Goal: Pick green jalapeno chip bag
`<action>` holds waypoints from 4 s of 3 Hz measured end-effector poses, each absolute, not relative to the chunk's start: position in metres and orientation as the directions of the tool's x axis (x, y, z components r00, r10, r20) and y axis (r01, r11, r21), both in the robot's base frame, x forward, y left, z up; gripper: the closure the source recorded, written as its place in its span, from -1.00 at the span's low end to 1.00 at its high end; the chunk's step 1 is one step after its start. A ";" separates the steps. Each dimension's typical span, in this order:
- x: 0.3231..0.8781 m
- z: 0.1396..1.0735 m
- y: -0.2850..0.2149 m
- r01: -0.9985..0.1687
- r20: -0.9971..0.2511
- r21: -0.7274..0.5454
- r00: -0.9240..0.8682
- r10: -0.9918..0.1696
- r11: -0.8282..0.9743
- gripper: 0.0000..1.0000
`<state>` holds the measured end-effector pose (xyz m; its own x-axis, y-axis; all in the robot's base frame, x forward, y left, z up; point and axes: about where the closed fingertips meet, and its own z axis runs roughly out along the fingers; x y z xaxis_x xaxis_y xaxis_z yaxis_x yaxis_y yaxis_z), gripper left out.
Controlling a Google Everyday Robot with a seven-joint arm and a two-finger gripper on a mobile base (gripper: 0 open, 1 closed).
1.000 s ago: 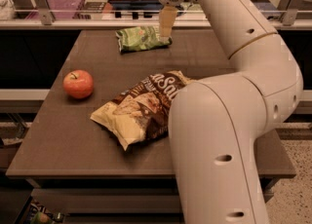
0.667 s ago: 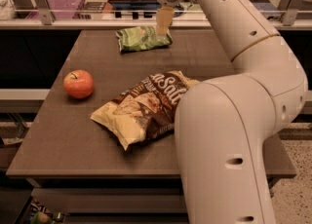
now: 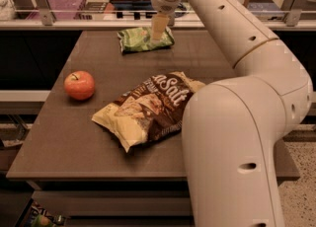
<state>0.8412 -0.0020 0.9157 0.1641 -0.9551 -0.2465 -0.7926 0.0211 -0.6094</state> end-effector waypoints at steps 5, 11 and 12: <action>0.853 0.861 -0.001 -0.803 -0.189 -0.595 0.137 -0.972 0.002 -1.00; 0.870 0.856 0.000 -0.792 -0.196 -0.610 0.137 -0.971 0.012 0.27; 0.870 0.852 0.001 -0.795 -0.196 -0.606 0.138 -0.971 0.009 0.74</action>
Offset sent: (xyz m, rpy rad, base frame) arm -0.0047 0.0048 -0.0423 -0.0231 0.0099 -0.0466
